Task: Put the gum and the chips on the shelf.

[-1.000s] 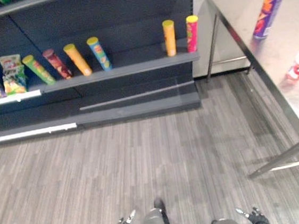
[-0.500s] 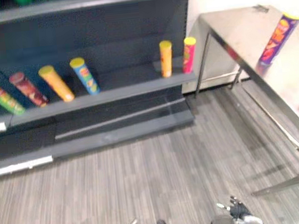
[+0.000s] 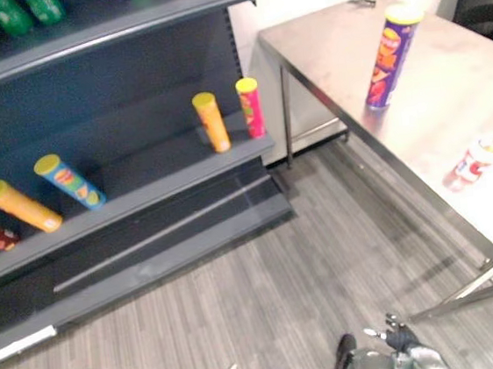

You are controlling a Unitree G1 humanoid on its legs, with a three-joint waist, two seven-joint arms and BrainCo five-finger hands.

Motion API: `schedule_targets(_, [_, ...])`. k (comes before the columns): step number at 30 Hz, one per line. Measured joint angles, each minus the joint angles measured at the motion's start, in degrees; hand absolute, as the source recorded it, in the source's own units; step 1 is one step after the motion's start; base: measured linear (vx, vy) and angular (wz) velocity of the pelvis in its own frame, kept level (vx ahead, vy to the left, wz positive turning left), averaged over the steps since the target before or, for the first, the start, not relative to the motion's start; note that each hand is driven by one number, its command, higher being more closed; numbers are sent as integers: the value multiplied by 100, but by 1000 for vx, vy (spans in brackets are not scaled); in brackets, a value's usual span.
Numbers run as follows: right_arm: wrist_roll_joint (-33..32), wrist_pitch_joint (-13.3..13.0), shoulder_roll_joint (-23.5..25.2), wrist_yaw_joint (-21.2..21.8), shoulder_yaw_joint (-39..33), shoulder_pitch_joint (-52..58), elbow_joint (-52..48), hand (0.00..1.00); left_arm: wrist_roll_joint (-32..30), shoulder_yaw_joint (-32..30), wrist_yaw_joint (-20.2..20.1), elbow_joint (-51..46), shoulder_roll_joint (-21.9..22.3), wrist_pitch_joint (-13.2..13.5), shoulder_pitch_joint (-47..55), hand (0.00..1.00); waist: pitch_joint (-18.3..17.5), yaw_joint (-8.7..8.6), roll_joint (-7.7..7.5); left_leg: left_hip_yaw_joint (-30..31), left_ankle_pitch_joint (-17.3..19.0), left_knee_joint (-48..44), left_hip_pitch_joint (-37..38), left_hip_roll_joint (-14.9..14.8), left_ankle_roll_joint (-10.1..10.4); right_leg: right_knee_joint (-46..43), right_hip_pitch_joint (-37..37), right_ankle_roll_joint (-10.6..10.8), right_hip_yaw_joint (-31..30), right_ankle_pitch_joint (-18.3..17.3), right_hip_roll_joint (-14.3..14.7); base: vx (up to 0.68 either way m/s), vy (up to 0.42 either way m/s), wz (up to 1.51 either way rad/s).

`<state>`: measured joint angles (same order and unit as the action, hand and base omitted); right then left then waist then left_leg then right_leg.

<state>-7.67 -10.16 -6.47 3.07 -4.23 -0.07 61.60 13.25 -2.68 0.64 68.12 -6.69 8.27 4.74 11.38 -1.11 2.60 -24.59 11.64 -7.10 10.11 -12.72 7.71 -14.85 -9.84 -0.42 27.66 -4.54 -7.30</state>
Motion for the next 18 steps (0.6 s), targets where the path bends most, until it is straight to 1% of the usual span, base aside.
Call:
schedule_targets(2, [0, 1, -1, -2, -93, 9, -1, 0, -2, 3, 0, -19, -14, -7, -15, 0, -3, -17, -21, -64, -21, -10, -6, -3, 34, -147, -109, 7, -47, -108, -13, 35, -55, -14])
schedule_targets(4, [-4, 3, 12, -7, -235, 16, -1, 0, -12, 5, 7, -26, -27, -8, -27, 0, -17, -23, -49, -259, -48, -54, -1, 38, 84, -357, -289, 2, -178, -236, -70, 21, -22, -32])
schedule_targets(5, [-12, 4, 16, -9, -285, 17, 2, 0, -12, 2, 16, -32, -40, -6, -50, 0, -17, -24, -76, -381, -60, -201, -15, 60, 104, -475, -375, -40, -304, -339, -99, 25, -15, -44])
schedule_targets(6, [-11, 4, 26, -9, -324, 19, 5, 0, -12, 0, 17, -33, -52, -6, -50, 0, -21, -26, -96, -439, -62, -364, -51, 47, 108, -509, -397, -44, -350, -360, -115, 89, -90, -68])
schedule_targets(7, [-119, 6, 66, -22, -447, 63, 12, 0, -15, -21, 30, -80, -85, -8, -48, 0, -32, -44, -132, -493, -88, -1406, -364, -171, 154, -484, -370, -57, -525, -382, -48, 75, -84, -68])
schedule_targets(9, [-221, 9, 46, -35, -448, 93, 16, 0, -12, -84, 36, -131, -54, -10, -27, 0, -33, -42, -70, -470, -213, -2388, -638, -505, 183, -310, -237, -60, -614, -381, 120, 91, -70, -79])
schedule_targets(10, [-250, 17, 22, -48, -433, 105, 36, 0, 14, -166, 41, -202, -14, -10, 25, 0, -45, -27, -16, -423, -427, -2953, -788, -740, 41, -180, -96, -66, -636, -377, 242, 200, -34, -123])
schedule_targets(11, [-326, 13, 10, -64, -446, 138, 81, 0, 26, -199, 54, -294, -7, 1, 113, 0, -58, -20, -19, -227, -862, -3646, -996, -944, -119, -90, 41, -68, -811, -378, 390, 257, 17, -162])
schedule_targets(12, [-397, 14, -36, -87, -492, 179, 151, 0, 102, -217, 68, -320, -13, 21, 165, 0, -39, -13, -75, 187, -1005, -4268, -1247, -1006, -150, -54, 114, -189, -1162, -337, 541, 231, 68, -146])
schedule_targets(13, [-413, 19, -66, -107, -574, 192, 207, 0, 142, -221, 72, -312, -11, 16, 162, 0, -53, -13, -43, 401, -724, -4441, -1381, -930, -111, -56, 131, -217, -1305, -350, 596, 257, 109, -142])
schedule_targets(14, [-465, 44, -156, -154, -880, 236, 415, 0, 178, -233, 97, -327, 9, 28, 137, 0, -54, -7, -35, 692, -95, -4580, -1664, -633, -131, -44, 215, -249, -1661, -336, 651, 217, 93, -115])
schedule_targets(15, [-491, 81, -200, -164, -1069, 300, 528, 0, 190, -227, 97, -352, 23, 36, 134, 0, -44, 9, -53, 793, 135, -4508, -1837, -447, -178, -25, 287, -256, -1876, -332, 652, 217, 99, -113])
schedule_targets(16, [-526, 96, -212, -168, -1185, 362, 579, 0, 198, -226, 100, -384, 23, 39, 145, 0, -41, 15, -58, 850, 234, -4386, -1946, -346, -202, -17, 346, -257, -2008, -336, 651, 159, 102, -102])
schedule_targets(17, [-623, 129, -211, -183, -1397, 432, 634, 0, 199, -228, 107, -458, 21, 62, 181, 0, -35, 27, -69, 1052, 299, -3913, -2107, -167, -216, -23, 431, -232, -2252, -378, 651, 179, 169, -120])
schedule_targets(18, [-630, 138, -176, -215, -1611, 520, 632, 0, 196, -238, 114, -486, 17, 83, 202, 0, -36, 31, -76, 1446, 308, -3086, -2164, 28, -196, -46, 454, -144, -2514, -431, 653, 193, 258, -123])
